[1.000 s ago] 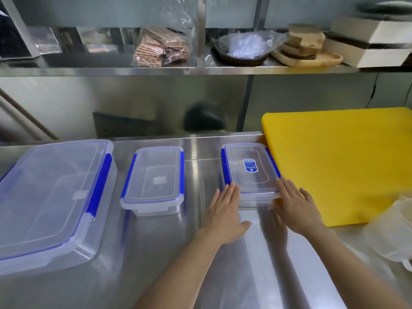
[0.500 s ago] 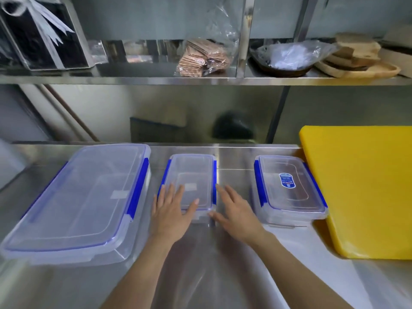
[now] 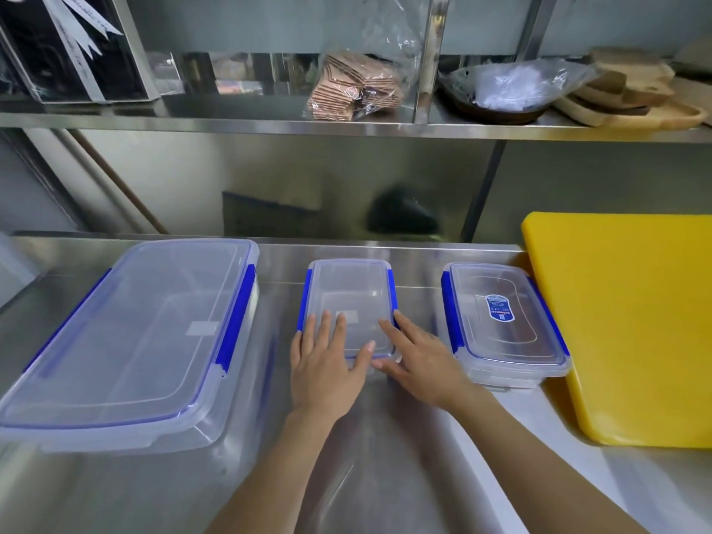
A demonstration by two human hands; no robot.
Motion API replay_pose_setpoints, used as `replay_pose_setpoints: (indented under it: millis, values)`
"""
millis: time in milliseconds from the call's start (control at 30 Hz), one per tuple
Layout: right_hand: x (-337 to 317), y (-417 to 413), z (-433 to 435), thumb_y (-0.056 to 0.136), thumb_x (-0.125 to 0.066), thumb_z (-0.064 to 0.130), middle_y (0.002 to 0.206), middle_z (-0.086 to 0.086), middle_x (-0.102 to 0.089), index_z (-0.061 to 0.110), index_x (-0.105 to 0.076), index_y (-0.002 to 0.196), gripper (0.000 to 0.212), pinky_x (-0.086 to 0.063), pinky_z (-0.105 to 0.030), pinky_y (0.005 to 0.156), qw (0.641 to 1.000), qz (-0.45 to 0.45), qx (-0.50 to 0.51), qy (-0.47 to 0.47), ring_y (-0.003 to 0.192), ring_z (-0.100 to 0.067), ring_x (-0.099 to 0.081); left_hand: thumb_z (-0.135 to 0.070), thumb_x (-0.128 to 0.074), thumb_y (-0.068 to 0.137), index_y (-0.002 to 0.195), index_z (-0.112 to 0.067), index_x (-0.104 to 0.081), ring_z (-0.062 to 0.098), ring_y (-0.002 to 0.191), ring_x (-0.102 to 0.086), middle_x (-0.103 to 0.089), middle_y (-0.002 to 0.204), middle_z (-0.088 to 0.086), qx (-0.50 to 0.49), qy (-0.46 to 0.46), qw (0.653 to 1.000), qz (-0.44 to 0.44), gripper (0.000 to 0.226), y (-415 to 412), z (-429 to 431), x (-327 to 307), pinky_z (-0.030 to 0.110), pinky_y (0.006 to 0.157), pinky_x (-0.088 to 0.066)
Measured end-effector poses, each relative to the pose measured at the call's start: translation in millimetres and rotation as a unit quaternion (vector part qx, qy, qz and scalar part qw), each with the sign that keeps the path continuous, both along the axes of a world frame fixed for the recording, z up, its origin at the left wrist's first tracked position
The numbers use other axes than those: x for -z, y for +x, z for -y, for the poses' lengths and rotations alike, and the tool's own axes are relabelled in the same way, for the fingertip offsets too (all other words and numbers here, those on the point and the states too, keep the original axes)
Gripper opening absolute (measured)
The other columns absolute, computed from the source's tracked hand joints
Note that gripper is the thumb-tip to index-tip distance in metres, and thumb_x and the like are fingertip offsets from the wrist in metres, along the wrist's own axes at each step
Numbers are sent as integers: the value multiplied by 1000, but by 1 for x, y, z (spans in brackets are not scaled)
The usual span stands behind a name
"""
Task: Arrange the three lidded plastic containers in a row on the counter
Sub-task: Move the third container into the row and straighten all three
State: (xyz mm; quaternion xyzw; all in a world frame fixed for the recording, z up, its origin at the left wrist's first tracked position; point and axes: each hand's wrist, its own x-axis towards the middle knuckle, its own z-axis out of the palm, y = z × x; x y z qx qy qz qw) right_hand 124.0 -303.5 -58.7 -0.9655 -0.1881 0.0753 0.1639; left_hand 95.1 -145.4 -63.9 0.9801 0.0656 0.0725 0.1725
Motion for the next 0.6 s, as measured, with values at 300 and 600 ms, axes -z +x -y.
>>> replay_pose_setpoints:
  millis: [300, 600]
  values:
    - [-27, -11, -115, 89, -36, 58, 158, -3, -15, 23, -12, 146, 71, -17, -36, 115, 992, 91, -70, 51, 144, -22, -13, -61, -29, 88, 146, -25, -12, 15, 144, 3, -10, 158, -1, -52, -14, 995, 82, 70, -26, -120, -36, 31, 110, 11]
    - [-23, -54, -165, 65, -72, 59, 159, 9, 8, 37, 7, 145, 114, -8, -29, 115, 946, -191, -129, 230, 141, 0, 8, -57, -35, 88, 145, -20, -20, 26, 142, -18, -25, 155, 5, -122, 47, 991, -23, 69, -30, -173, -53, 45, 114, -10]
